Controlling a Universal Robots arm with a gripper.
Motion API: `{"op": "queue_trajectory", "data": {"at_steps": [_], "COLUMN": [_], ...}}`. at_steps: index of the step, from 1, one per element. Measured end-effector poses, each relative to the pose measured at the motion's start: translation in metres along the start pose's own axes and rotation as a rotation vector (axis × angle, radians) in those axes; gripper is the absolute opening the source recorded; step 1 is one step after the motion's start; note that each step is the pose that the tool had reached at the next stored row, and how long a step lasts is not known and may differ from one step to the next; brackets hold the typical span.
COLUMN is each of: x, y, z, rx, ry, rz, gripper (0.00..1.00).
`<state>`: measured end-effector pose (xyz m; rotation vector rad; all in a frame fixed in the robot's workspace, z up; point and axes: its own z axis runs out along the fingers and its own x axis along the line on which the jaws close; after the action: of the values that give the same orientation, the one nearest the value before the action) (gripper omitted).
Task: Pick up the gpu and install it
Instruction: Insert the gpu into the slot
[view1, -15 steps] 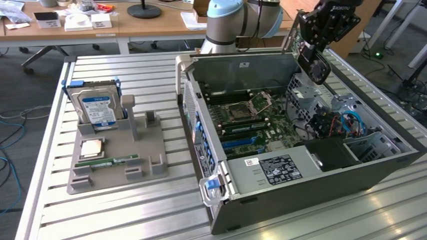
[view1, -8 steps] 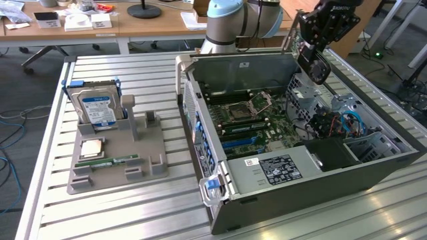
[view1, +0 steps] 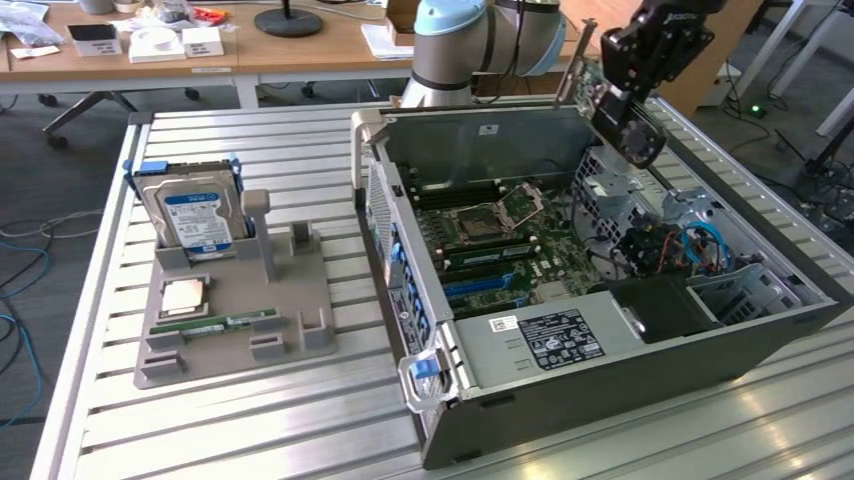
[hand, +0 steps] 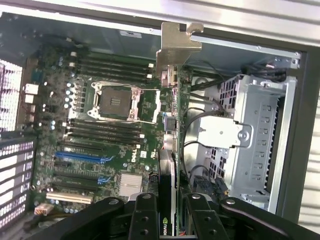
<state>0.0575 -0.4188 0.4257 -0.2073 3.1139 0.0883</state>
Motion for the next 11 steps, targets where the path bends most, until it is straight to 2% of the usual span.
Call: {"op": "queue_trajectory", "data": {"at_steps": [11], "x": [0.0000], "y": [-0.0001], "z": [0.0010], "rx": [-0.0046], "ry": [0.0110], "rz": [-0.200], "gripper": [0.26]}}
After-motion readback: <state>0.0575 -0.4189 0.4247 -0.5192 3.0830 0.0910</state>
